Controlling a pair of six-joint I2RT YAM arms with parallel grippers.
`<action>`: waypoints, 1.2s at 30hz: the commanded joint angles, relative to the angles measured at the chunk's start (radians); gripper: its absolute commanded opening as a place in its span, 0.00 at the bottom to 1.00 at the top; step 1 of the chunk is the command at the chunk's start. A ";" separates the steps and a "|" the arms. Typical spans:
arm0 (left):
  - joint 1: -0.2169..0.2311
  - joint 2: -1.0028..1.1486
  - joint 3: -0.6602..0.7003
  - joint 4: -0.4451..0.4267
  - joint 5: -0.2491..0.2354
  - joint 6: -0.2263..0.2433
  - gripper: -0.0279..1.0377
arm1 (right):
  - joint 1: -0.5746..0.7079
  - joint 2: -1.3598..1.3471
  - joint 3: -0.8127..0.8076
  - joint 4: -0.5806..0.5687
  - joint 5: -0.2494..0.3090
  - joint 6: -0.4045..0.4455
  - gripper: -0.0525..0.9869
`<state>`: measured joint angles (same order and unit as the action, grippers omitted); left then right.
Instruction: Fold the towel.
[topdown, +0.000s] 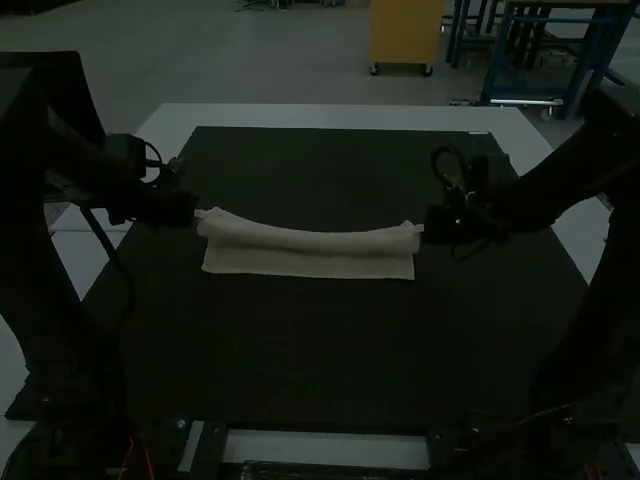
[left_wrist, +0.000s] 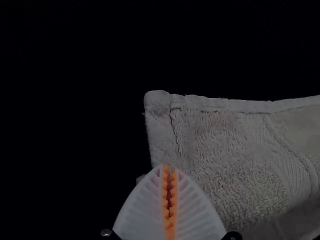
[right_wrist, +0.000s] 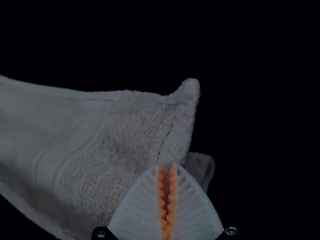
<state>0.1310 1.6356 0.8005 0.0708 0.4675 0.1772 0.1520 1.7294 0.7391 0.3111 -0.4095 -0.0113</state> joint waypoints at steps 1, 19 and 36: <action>0.013 -0.057 -0.034 -0.002 -0.006 0.025 0.05 | -0.015 -0.054 -0.020 0.002 -0.017 -0.007 0.03; 0.013 -0.187 -0.234 0.040 -0.050 0.018 0.05 | -0.019 -0.082 -0.147 -0.003 -0.017 -0.004 0.05; 0.167 -0.221 -0.305 0.181 -0.073 0.010 0.94 | -0.022 -0.071 -0.103 -0.004 -0.020 0.022 0.93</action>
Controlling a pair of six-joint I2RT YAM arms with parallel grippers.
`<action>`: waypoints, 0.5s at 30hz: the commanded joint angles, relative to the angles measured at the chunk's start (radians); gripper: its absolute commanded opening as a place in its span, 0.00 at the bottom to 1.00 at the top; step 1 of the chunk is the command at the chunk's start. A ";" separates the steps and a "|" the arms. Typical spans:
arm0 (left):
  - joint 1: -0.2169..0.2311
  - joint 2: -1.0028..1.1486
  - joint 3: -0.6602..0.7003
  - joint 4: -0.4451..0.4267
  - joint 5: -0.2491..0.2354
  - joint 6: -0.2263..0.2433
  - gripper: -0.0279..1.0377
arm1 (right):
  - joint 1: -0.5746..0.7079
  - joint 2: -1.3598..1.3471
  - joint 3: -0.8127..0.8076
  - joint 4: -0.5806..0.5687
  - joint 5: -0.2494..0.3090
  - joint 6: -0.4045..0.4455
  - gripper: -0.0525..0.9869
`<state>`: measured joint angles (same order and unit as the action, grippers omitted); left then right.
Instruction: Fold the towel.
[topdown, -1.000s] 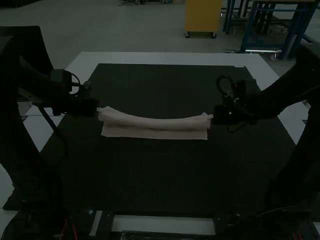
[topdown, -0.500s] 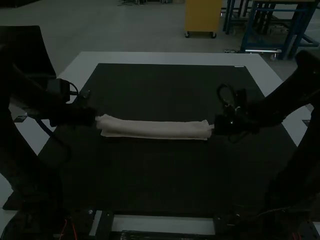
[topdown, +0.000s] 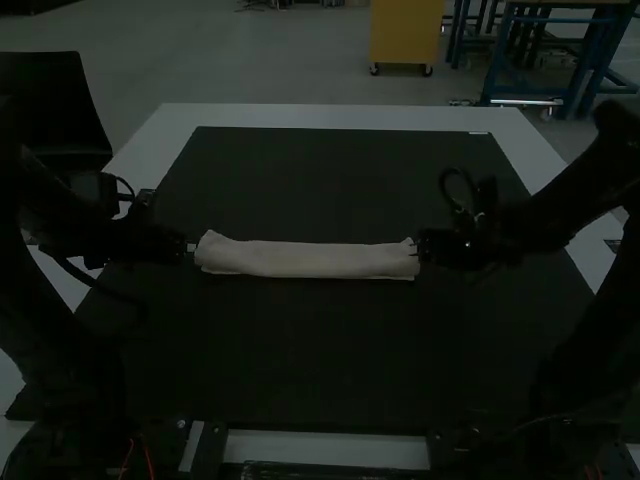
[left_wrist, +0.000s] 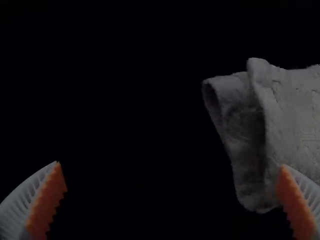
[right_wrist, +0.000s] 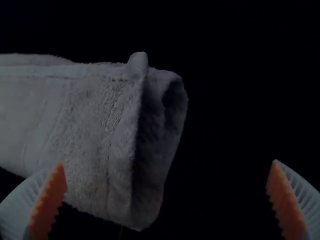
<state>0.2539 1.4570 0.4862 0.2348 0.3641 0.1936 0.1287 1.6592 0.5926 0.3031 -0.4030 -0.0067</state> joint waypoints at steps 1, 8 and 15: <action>0.059 -0.046 0.011 0.021 0.041 -0.022 0.94 | 0.009 -0.001 0.049 0.004 -0.028 0.017 0.93; 0.090 -0.050 0.018 0.020 0.053 -0.039 0.94 | 0.080 0.045 0.056 0.007 -0.014 0.016 0.93; 0.091 -0.073 0.018 0.009 0.056 -0.046 0.94 | 0.094 0.106 0.061 0.013 0.000 0.002 0.93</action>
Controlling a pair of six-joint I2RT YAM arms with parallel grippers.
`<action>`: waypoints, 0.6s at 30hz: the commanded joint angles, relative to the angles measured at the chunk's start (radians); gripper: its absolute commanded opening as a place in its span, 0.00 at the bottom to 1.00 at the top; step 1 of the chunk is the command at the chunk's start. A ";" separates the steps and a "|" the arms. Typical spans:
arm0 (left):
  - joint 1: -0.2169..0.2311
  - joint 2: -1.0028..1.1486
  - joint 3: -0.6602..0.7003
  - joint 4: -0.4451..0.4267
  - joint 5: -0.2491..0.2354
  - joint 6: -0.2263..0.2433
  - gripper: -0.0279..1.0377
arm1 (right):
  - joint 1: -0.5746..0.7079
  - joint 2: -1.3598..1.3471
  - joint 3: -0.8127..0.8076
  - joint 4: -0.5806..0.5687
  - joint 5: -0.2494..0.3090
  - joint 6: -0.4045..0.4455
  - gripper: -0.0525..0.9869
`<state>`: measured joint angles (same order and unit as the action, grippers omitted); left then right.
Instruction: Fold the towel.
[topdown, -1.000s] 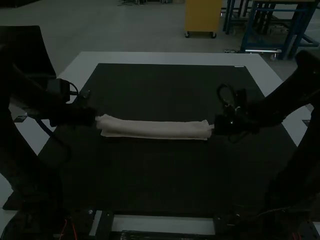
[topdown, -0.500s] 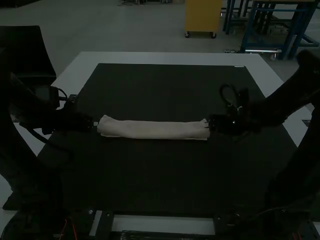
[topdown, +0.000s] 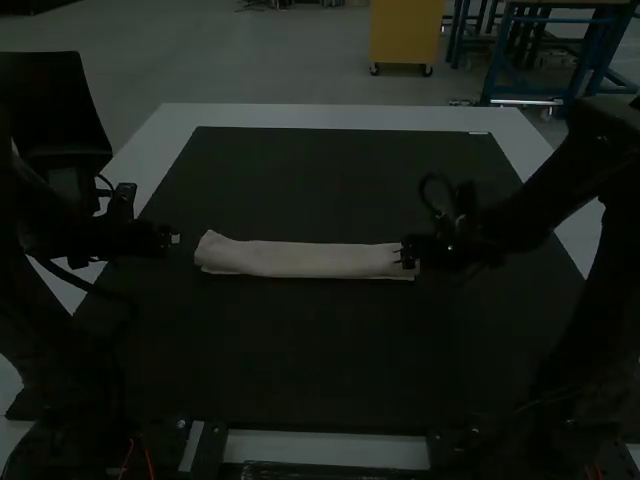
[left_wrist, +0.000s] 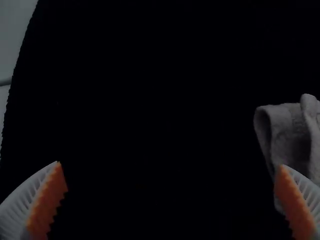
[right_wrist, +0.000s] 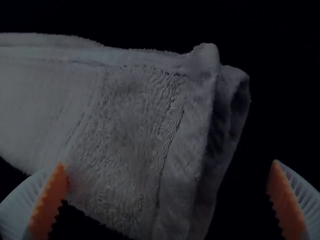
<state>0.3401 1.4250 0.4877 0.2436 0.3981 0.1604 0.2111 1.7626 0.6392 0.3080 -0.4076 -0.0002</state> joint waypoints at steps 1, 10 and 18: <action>0.005 -0.046 0.017 -0.003 0.022 -0.013 0.94 | 0.011 0.008 0.013 0.011 0.004 -0.004 0.93; 0.004 -0.069 0.015 -0.023 0.028 -0.015 0.94 | 0.047 0.101 0.031 0.056 0.015 -0.001 0.90; 0.008 -0.072 0.012 -0.033 0.031 -0.013 0.94 | 0.063 0.178 0.085 0.049 -0.074 -0.067 0.03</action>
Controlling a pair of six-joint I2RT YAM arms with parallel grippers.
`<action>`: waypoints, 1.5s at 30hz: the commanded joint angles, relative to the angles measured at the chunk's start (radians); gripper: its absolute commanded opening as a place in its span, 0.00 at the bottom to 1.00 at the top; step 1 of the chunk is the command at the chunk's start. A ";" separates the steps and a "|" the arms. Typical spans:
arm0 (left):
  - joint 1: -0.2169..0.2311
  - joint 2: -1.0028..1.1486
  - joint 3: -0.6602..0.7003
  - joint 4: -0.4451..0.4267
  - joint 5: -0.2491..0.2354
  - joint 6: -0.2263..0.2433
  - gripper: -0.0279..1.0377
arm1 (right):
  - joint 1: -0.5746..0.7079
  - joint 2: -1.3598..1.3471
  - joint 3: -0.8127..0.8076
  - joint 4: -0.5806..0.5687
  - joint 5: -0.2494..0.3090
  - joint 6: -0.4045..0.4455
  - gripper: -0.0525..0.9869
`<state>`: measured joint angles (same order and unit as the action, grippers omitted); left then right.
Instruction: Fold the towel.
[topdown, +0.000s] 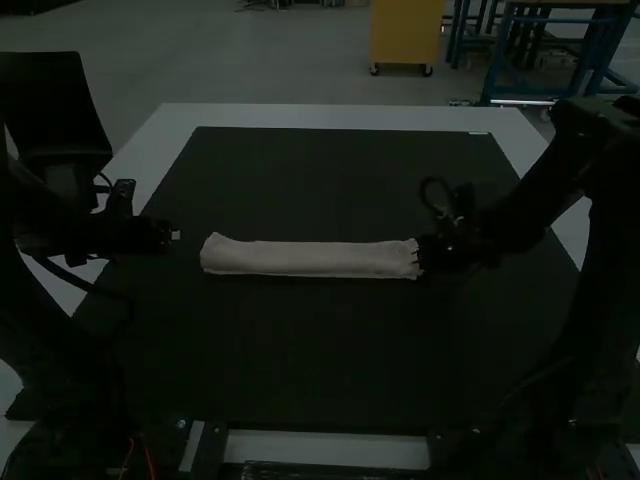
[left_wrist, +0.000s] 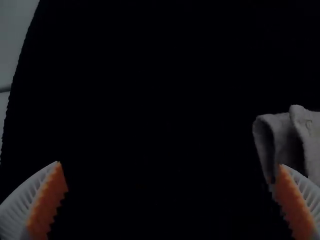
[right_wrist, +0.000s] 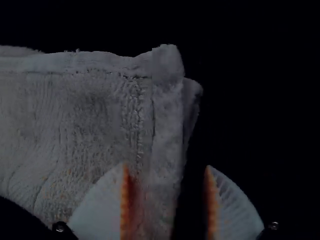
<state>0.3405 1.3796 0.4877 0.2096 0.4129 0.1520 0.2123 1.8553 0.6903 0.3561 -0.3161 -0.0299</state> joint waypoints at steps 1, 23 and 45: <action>0.008 -0.027 0.011 -0.001 0.018 -0.005 0.94 | 0.062 0.085 0.040 -0.012 -0.173 -0.036 0.03; 0.003 -0.031 0.006 0.014 0.029 -0.012 0.94 | -0.070 -0.183 0.160 -0.250 -0.219 -0.004 0.03; 0.003 -0.031 0.006 0.066 0.007 -0.012 0.94 | 0.320 -0.082 0.242 -0.100 -0.264 0.143 0.03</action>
<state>0.3401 1.3796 0.4877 0.2668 0.4191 0.1482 0.4919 1.7435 0.8909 0.2432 -0.5587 0.0753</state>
